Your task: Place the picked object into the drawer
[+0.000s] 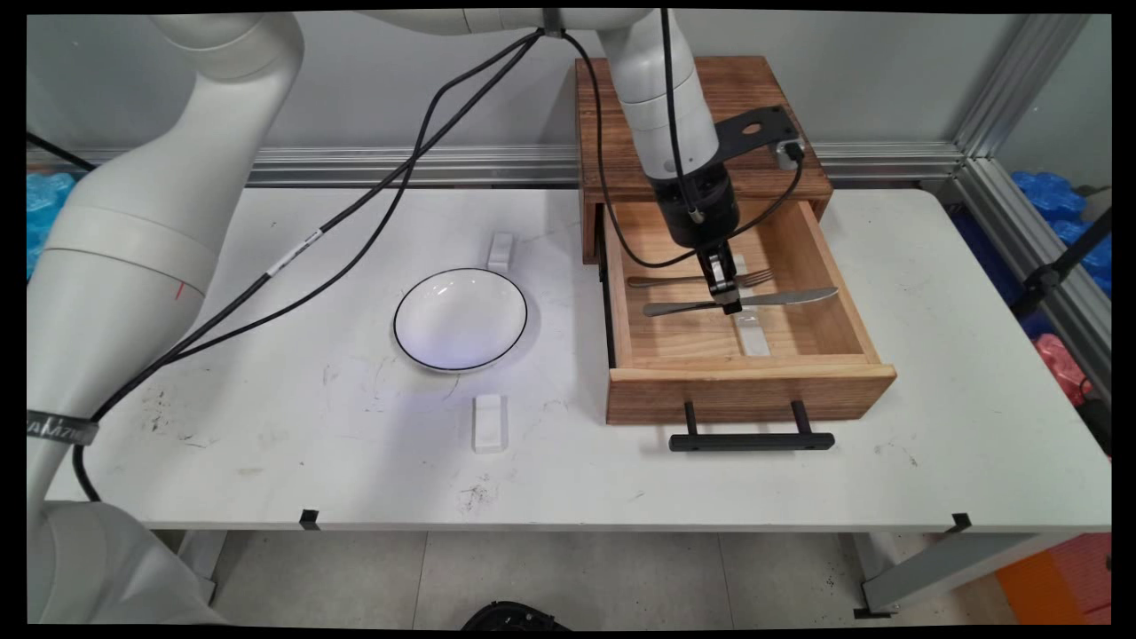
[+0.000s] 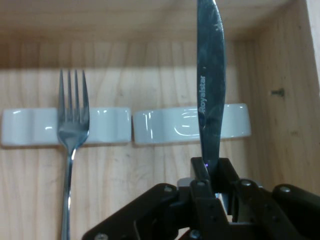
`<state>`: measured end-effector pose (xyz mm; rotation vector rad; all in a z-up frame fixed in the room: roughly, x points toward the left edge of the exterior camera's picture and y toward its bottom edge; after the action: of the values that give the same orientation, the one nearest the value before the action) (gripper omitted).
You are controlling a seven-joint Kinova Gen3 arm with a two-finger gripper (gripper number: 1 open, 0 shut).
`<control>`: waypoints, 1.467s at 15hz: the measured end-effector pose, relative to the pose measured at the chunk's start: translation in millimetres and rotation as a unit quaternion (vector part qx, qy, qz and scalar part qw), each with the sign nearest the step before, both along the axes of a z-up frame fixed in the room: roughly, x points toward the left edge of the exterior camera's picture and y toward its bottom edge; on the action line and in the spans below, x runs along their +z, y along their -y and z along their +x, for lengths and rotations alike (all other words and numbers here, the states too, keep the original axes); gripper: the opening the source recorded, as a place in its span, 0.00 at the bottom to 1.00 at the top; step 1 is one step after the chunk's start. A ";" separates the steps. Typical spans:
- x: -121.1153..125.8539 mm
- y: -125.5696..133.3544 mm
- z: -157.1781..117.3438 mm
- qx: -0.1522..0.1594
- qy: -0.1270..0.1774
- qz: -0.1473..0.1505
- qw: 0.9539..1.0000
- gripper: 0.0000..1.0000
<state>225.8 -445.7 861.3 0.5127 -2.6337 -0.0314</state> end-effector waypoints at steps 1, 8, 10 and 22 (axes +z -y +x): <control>-0.5 -0.8 0.2 0.002 0.001 0.002 1.000 0.00; -3.3 -8.0 1.5 0.018 -0.002 0.013 1.000 0.00; -4.2 -9.9 1.9 0.022 -0.003 0.015 1.000 0.00; -7.9 -18.6 6.9 0.035 -0.004 0.020 0.999 0.00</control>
<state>232.7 -427.0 853.4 0.6161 -2.6110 -0.0644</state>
